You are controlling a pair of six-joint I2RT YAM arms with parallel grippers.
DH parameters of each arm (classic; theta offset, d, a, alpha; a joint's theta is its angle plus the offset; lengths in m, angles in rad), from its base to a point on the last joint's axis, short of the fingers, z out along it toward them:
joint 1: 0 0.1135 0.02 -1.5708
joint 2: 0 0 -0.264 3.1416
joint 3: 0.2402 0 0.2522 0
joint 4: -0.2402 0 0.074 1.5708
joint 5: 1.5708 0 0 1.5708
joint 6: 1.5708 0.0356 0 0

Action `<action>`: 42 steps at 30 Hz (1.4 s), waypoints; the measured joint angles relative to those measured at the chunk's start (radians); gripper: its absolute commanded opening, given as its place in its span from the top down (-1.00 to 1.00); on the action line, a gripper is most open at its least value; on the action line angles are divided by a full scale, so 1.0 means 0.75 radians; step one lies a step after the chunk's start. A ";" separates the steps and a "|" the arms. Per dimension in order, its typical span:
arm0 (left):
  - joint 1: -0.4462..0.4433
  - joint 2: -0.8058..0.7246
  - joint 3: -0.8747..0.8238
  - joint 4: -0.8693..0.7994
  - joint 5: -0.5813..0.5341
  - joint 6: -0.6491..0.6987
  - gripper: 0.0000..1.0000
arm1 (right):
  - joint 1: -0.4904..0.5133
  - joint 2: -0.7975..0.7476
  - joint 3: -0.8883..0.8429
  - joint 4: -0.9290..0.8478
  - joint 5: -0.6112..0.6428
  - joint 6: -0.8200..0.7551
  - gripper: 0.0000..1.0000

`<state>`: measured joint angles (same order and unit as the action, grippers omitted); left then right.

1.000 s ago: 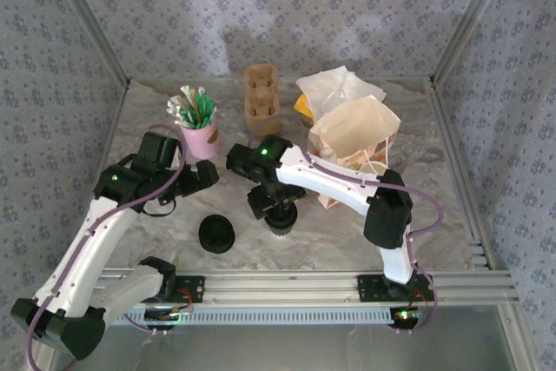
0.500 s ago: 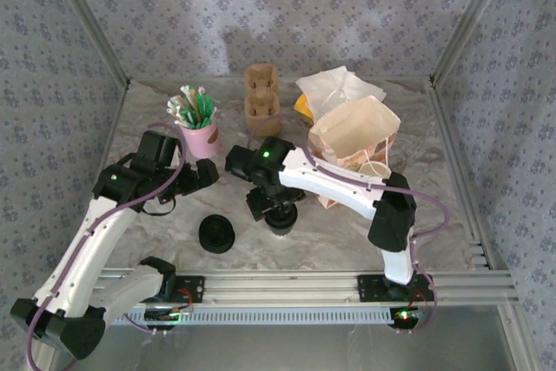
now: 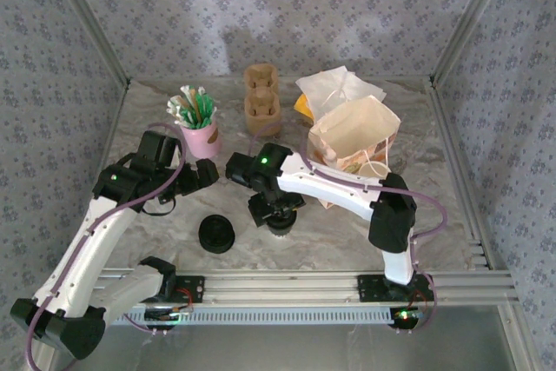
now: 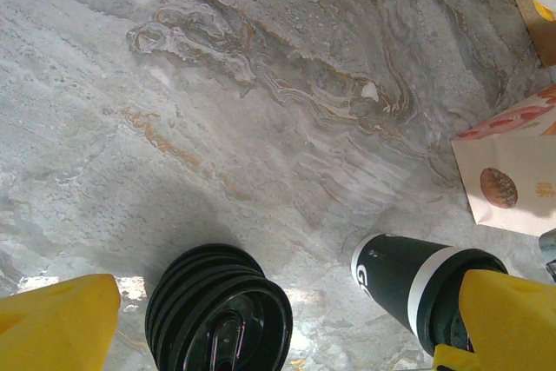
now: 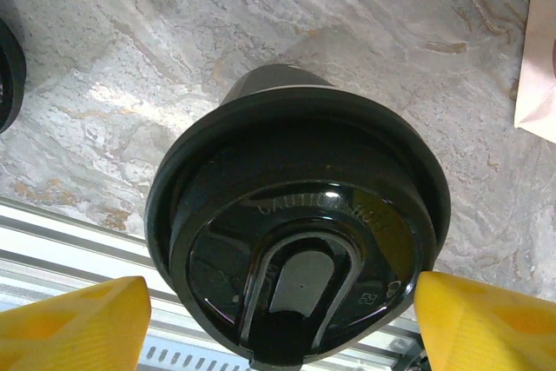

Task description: Pack the takeout coffee

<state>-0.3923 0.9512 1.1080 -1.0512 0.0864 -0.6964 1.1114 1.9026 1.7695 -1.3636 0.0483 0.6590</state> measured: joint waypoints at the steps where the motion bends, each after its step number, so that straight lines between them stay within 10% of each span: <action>1: 0.000 -0.001 0.000 0.000 0.000 0.000 -1.00 | 0.000 0.000 0.000 0.000 -0.002 0.000 -0.59; 42: 0.000 -0.001 0.000 0.001 0.005 0.010 -1.00 | -0.027 0.000 0.060 -0.014 0.005 -0.001 -0.69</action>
<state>-0.3923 0.9508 1.1080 -1.0508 0.0902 -0.6888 1.0908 1.9026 1.8141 -1.3739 0.0521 0.6582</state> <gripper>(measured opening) 0.996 0.849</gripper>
